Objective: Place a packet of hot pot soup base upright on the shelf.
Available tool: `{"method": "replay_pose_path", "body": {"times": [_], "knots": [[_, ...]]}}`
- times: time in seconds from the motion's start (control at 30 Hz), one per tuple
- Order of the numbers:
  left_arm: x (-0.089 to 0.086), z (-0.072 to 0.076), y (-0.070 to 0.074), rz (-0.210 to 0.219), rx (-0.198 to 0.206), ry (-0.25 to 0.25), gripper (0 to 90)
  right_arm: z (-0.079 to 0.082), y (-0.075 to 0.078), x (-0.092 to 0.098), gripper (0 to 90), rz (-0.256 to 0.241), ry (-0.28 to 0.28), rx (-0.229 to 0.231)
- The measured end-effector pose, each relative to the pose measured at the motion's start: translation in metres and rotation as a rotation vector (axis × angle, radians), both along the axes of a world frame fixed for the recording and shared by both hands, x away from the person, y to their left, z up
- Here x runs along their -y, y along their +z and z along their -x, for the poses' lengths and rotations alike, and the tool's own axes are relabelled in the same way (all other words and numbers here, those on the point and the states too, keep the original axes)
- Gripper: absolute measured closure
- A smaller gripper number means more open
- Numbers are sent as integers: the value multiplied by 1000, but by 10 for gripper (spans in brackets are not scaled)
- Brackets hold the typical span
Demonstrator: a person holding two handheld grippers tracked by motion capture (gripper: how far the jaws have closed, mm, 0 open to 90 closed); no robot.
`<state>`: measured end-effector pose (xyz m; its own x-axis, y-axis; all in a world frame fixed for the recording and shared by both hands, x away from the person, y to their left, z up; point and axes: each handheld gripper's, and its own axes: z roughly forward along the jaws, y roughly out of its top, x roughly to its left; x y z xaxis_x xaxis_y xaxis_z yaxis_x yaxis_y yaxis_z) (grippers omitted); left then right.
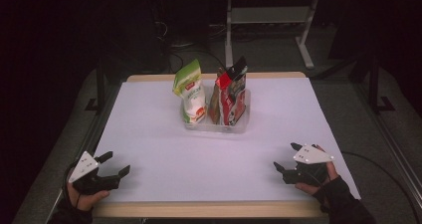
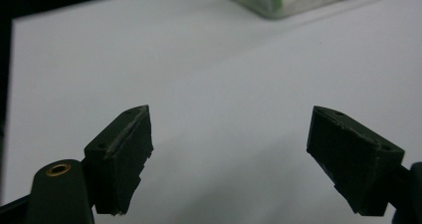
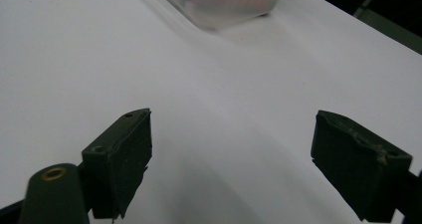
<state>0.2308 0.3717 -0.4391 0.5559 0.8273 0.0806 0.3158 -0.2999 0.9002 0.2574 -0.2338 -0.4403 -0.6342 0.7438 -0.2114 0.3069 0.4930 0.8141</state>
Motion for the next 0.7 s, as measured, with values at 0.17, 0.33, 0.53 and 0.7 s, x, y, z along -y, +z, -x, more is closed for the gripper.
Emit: {"method": "replay_pose_path", "body": {"times": [0.17,0.33,0.53,0.7], "knots": [[-2,0,0,10,0,6,169,0,2,-2,155,-1,1,6],[2,2,0,-31,5,-1,169,2,3,-1,155,-2,-2,5],[1,2,0,-14,12,10,173,4,5,-5,176,1,7,8],[3,1,0,-30,7,11,173,4,3,-5,167,5,6,3]]}}
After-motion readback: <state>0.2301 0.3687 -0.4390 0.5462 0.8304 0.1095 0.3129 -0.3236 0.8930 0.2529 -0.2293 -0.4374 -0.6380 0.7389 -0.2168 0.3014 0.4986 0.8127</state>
